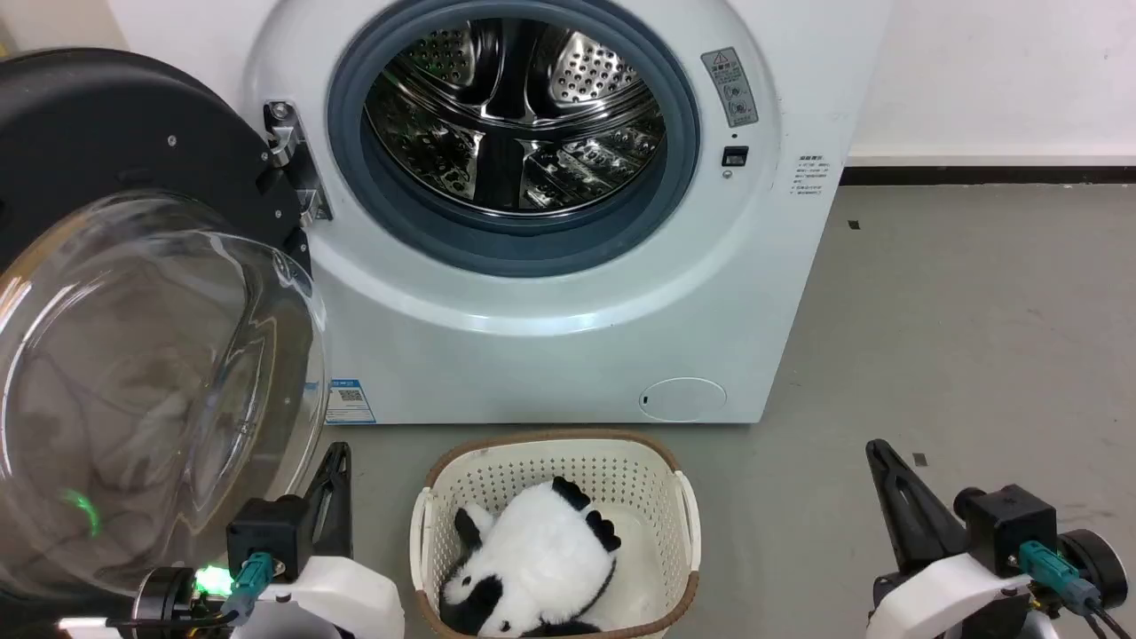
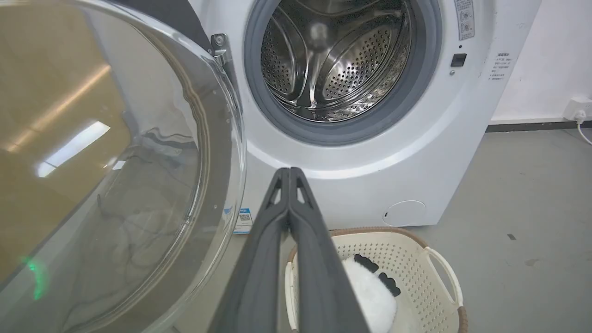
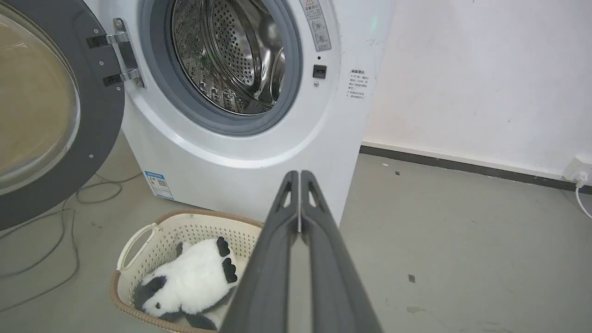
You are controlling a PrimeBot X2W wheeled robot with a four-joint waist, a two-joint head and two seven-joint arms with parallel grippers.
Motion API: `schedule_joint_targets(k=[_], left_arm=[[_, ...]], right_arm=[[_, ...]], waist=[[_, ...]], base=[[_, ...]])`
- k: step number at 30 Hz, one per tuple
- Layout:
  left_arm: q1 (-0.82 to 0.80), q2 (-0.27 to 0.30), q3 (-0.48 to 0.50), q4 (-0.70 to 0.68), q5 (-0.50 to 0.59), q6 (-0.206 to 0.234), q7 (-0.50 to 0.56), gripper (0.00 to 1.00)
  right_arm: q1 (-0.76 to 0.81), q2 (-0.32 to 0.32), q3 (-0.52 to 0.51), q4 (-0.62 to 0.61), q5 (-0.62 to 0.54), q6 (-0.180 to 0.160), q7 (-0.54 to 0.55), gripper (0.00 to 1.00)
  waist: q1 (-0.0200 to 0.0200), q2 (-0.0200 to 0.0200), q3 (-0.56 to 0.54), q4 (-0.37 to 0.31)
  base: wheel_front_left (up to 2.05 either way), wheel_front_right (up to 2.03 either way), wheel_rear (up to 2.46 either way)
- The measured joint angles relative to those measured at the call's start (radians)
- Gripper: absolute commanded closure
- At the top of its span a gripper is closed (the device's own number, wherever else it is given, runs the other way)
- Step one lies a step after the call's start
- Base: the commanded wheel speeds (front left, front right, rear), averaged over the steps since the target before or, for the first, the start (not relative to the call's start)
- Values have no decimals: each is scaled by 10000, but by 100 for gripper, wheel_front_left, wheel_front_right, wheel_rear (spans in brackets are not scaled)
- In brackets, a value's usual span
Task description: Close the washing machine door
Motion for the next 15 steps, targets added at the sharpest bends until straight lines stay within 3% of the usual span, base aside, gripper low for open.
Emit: schedule_joint_targets(k=[1, 15], left_arm=[[2, 0, 0, 0, -2, 4, 0, 0], [8, 0, -54, 23, -10, 15, -111, 0]], right_arm=[[1, -2, 0, 2, 2, -2, -2, 0], [5, -2, -2, 15, 128, -2, -117, 0]], waist=[[0, 0, 0, 0], [0, 0, 15, 8]], base=[[0, 0, 0], [0, 0, 0]])
